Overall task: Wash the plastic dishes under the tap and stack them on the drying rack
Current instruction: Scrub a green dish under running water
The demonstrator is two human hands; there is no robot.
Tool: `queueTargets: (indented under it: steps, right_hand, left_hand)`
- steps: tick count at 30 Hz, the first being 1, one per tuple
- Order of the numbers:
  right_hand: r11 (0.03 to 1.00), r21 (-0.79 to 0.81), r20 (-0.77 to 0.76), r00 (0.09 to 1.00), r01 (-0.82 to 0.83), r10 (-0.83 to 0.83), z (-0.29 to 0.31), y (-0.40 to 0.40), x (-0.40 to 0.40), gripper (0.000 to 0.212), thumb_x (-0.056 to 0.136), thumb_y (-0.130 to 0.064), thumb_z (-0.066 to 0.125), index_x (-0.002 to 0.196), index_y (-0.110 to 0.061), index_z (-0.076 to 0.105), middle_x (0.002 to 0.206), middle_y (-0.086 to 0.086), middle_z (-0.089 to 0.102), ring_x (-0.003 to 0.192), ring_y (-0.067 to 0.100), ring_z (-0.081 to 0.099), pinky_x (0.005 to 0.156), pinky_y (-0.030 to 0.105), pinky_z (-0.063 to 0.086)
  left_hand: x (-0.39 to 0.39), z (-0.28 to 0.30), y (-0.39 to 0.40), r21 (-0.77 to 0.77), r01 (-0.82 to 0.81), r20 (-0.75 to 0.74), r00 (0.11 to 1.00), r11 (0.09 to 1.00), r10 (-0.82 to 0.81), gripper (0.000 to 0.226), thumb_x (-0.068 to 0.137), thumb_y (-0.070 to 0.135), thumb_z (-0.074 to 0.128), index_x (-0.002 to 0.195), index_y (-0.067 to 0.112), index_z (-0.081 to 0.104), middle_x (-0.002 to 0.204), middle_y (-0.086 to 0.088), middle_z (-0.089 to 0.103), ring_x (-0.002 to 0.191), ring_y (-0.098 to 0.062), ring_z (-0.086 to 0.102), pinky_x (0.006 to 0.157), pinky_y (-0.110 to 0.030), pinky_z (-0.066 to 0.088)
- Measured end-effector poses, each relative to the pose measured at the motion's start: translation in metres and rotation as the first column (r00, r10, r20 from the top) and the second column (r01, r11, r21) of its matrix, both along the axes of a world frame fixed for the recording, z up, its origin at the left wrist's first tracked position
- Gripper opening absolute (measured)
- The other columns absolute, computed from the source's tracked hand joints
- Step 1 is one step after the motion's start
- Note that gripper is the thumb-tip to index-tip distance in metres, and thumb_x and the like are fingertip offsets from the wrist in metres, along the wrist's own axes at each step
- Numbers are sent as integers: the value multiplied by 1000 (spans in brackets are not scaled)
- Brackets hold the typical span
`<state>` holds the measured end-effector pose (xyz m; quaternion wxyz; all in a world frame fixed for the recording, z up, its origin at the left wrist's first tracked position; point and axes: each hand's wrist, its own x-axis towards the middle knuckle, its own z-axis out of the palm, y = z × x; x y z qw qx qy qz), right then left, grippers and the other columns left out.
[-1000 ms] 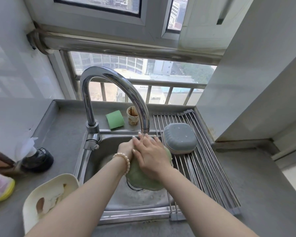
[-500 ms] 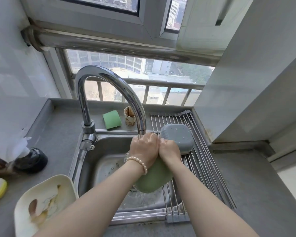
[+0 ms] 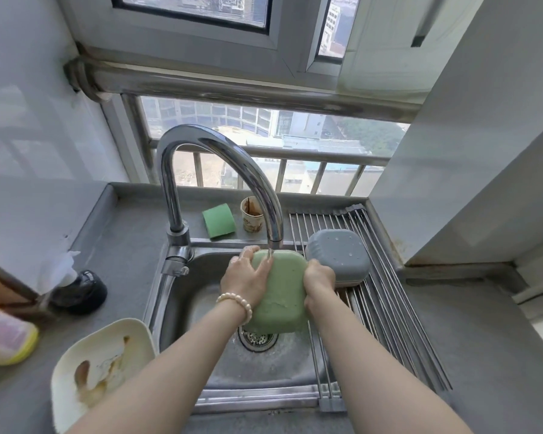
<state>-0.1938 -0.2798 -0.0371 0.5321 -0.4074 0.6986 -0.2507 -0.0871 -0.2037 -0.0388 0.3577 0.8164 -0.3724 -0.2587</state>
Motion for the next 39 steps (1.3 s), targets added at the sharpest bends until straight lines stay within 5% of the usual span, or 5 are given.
queueTargets:
  steps: [8, 21, 26, 34, 39]
  right_hand:
    - [684, -257, -726, 603, -683, 329, -7, 41, 36, 52, 99, -43, 22, 132, -11, 44, 132, 14, 46, 117, 28, 45, 98, 40, 37]
    - [301, -131, -635, 313, -945, 706, 21, 20, 39, 48, 95, -55, 37, 118, -16, 52, 115, 14, 62, 108, 31, 56, 91, 41, 42]
    - [626, -104, -319, 622, -773, 715, 18, 7, 33, 53, 66, -69, 69, 67, -17, 67, 72, -4, 68, 75, 15, 65, 75, 35, 55]
    - [982, 64, 38, 984, -176, 174, 2, 2, 12, 77, 52, -61, 82, 96, -1, 64, 98, 13, 69, 85, 26, 66, 79, 38, 56]
    - [983, 155, 213, 968, 101, -133, 4, 7, 1, 73, 70, -43, 81, 116, 5, 52, 105, 13, 62, 80, 27, 60, 71, 36, 53]
  left_hand:
    - [15, 19, 0, -35, -202, 0, 979, 979, 202, 35, 99, 35, 40, 114, 13, 64, 111, -13, 68, 104, -30, 59, 83, -31, 41]
    - [50, -3, 5, -137, -264, -362, 911, 955, 200, 22, 90, 20, 61, 72, 16, 72, 76, -4, 70, 85, -24, 65, 82, -32, 50]
    - [48, -4, 4, -77, -263, -456, 867, 962, 200, 24, 86, 35, 67, 84, 12, 73, 77, 0, 68, 83, -19, 64, 74, -26, 48]
    - [10, -2, 12, 240, 170, 378, 890, 956, -254, 60, 96, 54, 28, 149, 27, 23, 150, -8, 33, 136, -26, 30, 110, -38, 30]
    - [-22, -4, 16, 49, -16, 49, 999, 999, 14, 62, 92, 47, 48, 148, 33, 24, 157, -4, 15, 139, -25, 27, 111, -39, 30]
